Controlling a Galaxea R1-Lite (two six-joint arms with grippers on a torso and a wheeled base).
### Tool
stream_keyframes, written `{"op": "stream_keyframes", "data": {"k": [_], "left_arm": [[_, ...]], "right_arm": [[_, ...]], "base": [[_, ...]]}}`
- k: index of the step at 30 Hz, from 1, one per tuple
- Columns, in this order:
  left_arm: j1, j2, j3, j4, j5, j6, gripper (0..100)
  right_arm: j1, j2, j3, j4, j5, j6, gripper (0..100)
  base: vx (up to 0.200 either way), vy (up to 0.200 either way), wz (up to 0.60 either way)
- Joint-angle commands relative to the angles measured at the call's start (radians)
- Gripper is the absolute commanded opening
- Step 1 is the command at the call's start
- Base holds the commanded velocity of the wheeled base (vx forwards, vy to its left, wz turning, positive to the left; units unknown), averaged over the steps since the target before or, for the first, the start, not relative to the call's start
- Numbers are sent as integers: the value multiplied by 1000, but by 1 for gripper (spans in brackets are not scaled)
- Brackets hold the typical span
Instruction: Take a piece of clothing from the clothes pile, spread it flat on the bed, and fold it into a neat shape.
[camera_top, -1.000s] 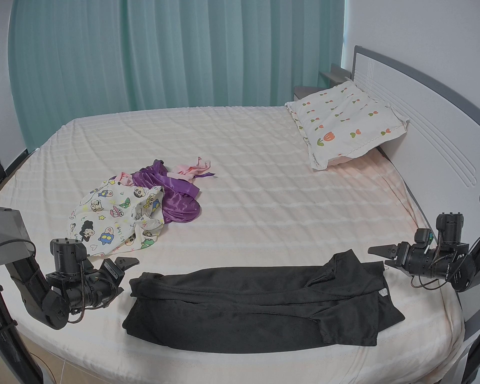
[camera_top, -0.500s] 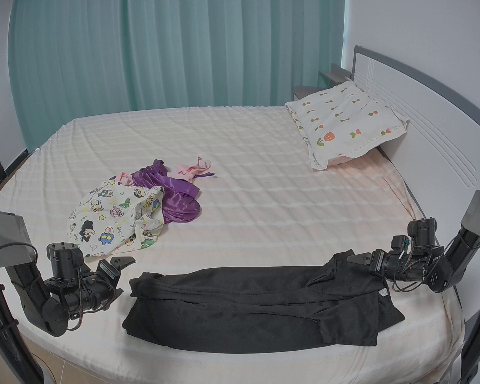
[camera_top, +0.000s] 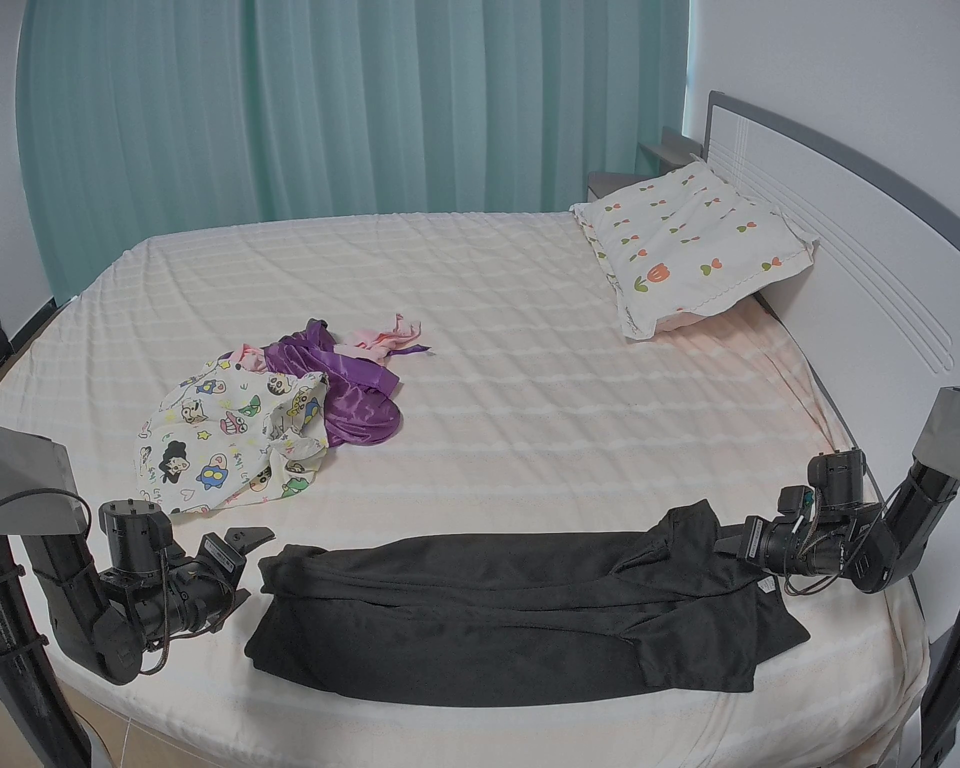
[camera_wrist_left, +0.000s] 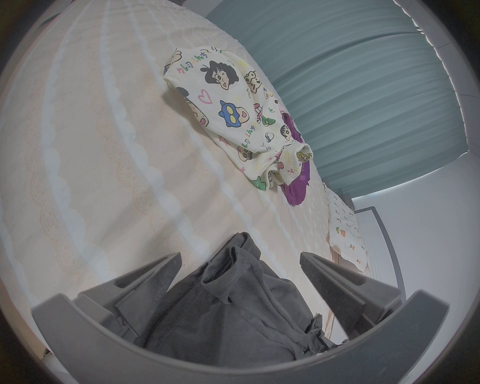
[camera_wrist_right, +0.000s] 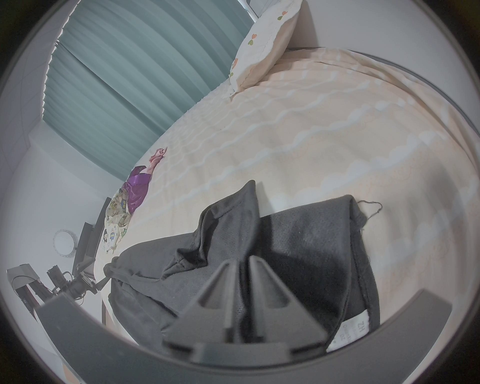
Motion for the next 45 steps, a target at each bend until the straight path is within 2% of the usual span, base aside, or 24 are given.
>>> {"op": "stream_keyframes", "data": {"k": [1, 12, 20, 21, 24, 26, 29, 33, 35, 39, 45], "left_arm": [[0, 13, 4, 0, 0, 0, 100], [-1, 14, 5, -2, -2, -2, 100], [-1, 14, 7, 0, -3, -3, 100], [-1, 14, 8, 0, -3, -3, 100], [-1, 13, 7, 0, -3, -3, 100], [-1, 13, 7, -2, -2, -3, 100], [-1, 13, 7, -2, -3, -3, 100], [-1, 13, 7, -2, -5, -3, 100], [-1, 13, 7, -2, -5, -5, 100], [-3, 14, 7, 0, -6, -5, 100], [-4, 14, 7, 0, -8, -5, 100]], "right_arm": [[4, -37, 19, 6, -2, 0, 0], [-37, -100, 67, 26, -5, -4, 0], [-37, -94, 64, 115, -8, -33, 0], [-37, -92, 64, 115, -12, -35, 100], [-39, -95, 62, 116, -38, -37, 100], [-37, -121, 61, 105, -83, -35, 100], [-28, -170, 44, 102, -94, -12, 100], [24, -206, 25, 102, -97, 75, 100], [87, -209, 1, 95, -120, 201, 100], [171, -155, -35, 90, -135, 335, 100], [214, -58, -68, 90, -143, 402, 100]], "base": [[0, 0, 0], [0, 0, 0], [0, 0, 0], [0, 0, 0], [0, 0, 0], [0, 0, 0], [0, 0, 0], [0, 0, 0], [0, 0, 0], [0, 0, 0], [0, 0, 0]]}}
